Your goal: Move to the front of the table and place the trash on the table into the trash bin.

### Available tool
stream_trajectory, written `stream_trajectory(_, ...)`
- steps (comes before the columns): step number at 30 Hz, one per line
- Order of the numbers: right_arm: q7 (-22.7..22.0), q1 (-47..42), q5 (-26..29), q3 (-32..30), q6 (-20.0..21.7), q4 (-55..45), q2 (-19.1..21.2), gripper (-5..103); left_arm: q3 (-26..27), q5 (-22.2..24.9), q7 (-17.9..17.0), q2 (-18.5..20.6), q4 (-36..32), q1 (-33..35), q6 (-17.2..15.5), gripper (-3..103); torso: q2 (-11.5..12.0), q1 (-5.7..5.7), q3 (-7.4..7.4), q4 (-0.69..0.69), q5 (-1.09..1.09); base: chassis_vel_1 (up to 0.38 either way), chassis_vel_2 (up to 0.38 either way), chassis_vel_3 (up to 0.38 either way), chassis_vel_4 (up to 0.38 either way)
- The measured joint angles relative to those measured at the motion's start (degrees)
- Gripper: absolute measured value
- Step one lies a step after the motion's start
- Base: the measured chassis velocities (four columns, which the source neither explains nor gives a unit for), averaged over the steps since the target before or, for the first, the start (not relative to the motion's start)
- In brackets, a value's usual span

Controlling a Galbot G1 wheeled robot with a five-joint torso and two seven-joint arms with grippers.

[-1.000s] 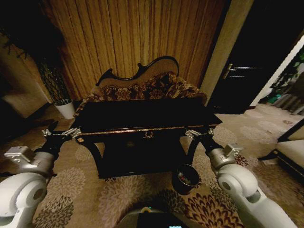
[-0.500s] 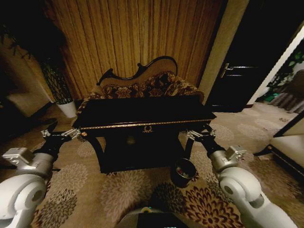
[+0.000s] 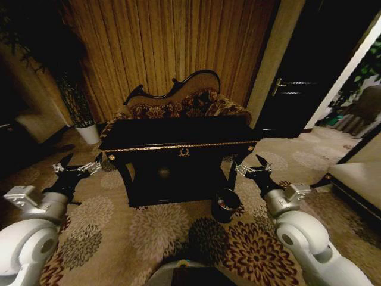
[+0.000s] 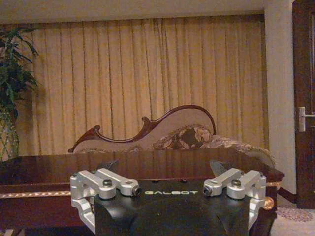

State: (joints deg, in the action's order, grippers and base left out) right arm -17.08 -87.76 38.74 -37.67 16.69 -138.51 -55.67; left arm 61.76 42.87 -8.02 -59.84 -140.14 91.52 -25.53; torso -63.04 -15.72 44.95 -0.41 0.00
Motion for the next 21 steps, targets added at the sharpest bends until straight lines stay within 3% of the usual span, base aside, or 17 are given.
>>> stream_trajectory(21, -0.07, 0.02, -0.28, -0.11, -0.14, 0.79, -0.17, 100, -0.38, -0.25, 1.35, -0.27, 0.35, -0.12, 0.23, 100, 0.01, -0.01, 0.01, 0.0, -0.01, 0.172, -0.179, -0.187, 0.182)
